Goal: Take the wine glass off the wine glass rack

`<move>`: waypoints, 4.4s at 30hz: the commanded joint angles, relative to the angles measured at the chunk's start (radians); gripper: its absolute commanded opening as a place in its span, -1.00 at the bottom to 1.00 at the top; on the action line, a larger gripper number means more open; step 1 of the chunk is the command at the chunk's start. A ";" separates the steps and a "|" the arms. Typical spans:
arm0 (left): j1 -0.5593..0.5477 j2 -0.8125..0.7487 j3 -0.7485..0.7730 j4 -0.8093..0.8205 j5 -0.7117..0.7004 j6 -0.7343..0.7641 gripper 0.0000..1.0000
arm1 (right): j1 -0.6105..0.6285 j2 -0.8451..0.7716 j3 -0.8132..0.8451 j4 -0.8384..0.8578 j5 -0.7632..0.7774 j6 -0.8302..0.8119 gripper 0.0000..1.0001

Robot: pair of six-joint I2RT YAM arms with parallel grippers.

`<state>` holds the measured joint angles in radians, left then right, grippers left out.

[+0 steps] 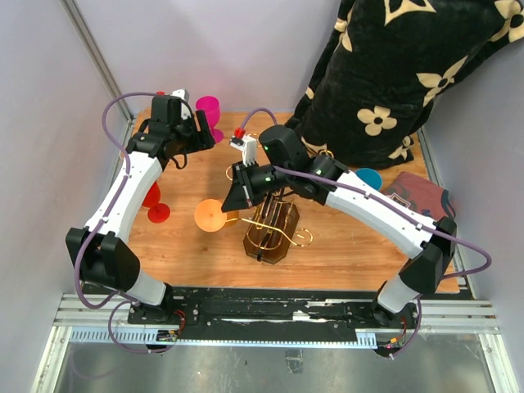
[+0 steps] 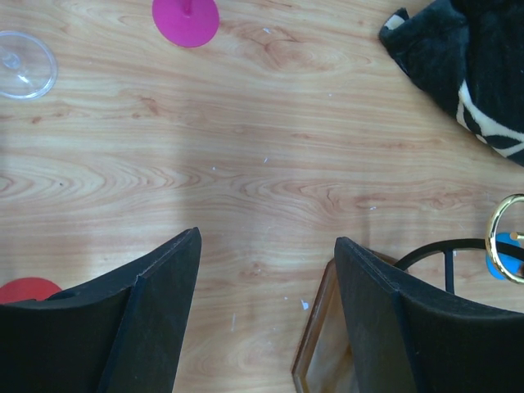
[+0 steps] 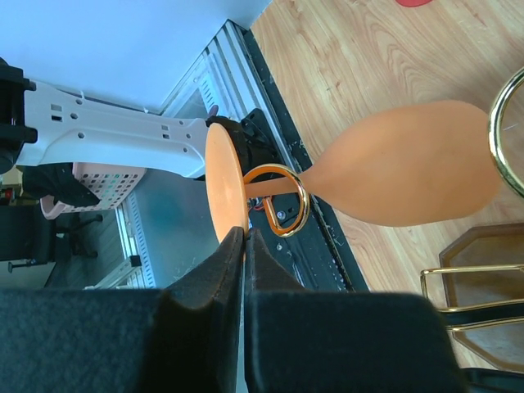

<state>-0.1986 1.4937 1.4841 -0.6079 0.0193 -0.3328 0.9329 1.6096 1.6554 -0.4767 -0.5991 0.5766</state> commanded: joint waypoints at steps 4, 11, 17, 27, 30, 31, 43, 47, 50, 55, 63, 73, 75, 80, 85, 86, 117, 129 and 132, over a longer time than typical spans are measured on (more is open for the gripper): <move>0.005 -0.038 0.000 -0.009 -0.010 0.022 0.44 | -0.009 -0.057 -0.060 0.069 -0.067 0.054 -0.99; 0.005 -0.039 0.002 -0.013 -0.014 0.025 0.44 | -0.023 -0.072 -0.067 0.058 -0.086 0.066 -0.98; 0.005 -0.042 -0.013 -0.013 -0.019 0.029 0.45 | -0.018 -0.015 -0.066 0.104 -0.113 0.095 -0.57; 0.008 -0.041 -0.004 -0.017 -0.018 0.033 0.44 | -0.006 0.037 -0.017 0.096 -0.109 0.097 -0.36; 0.009 -0.043 -0.010 -0.013 -0.014 0.030 0.45 | -0.006 0.039 -0.012 0.095 -0.102 0.100 -0.30; 0.009 -0.045 -0.013 -0.011 -0.012 0.029 0.45 | -0.005 0.040 -0.010 0.095 -0.096 0.102 -0.30; 0.010 -0.049 -0.016 -0.010 -0.001 0.027 0.45 | -0.008 0.028 -0.018 0.073 -0.111 0.113 -0.99; 0.010 -0.046 -0.016 -0.011 0.004 0.025 0.45 | -0.008 0.008 -0.033 0.067 -0.152 0.126 -0.99; 0.010 -0.044 -0.015 -0.013 0.003 0.026 0.45 | -0.013 -0.021 -0.063 0.054 -0.160 0.127 -0.99; 0.010 -0.044 -0.013 -0.014 -0.004 0.027 0.45 | -0.030 -0.102 -0.128 0.012 -0.145 0.110 -0.99; 0.010 -0.046 -0.014 -0.009 0.016 0.014 0.45 | -0.140 -0.158 -0.182 0.012 -0.143 0.092 -0.99; 0.010 -0.056 -0.005 -0.028 -0.011 0.035 0.45 | -0.151 0.000 -0.011 0.135 -0.240 0.156 -0.99; 0.011 -0.055 -0.001 -0.031 -0.019 0.039 0.46 | -0.138 0.031 0.028 0.164 -0.261 0.173 -0.99; 0.031 -0.058 0.005 -0.040 -0.028 0.027 0.47 | -0.050 0.070 0.149 0.146 -0.294 0.151 -0.99; 0.071 -0.073 0.006 -0.035 -0.001 0.015 0.48 | 0.077 0.047 0.287 -0.086 -0.213 -0.046 -0.99; 0.076 -0.075 0.008 -0.037 0.003 0.017 0.48 | 0.104 0.037 0.309 -0.149 -0.177 -0.096 -0.99; 0.220 -0.147 -0.068 0.003 0.055 -0.042 0.48 | 0.683 0.243 -0.277 0.256 1.369 -0.978 -0.99; 0.234 -0.151 -0.078 0.011 0.075 -0.058 0.49 | 0.671 0.541 -0.365 0.685 1.517 -1.193 -0.99; 0.234 -0.151 -0.083 0.014 0.083 -0.059 0.49 | 0.644 0.607 -0.359 0.790 1.540 -1.242 -0.99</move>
<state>0.0261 1.3674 1.4128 -0.6212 0.0750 -0.3855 1.6119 2.1509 1.3052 0.1055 0.8642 -0.5652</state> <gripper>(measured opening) 0.743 0.022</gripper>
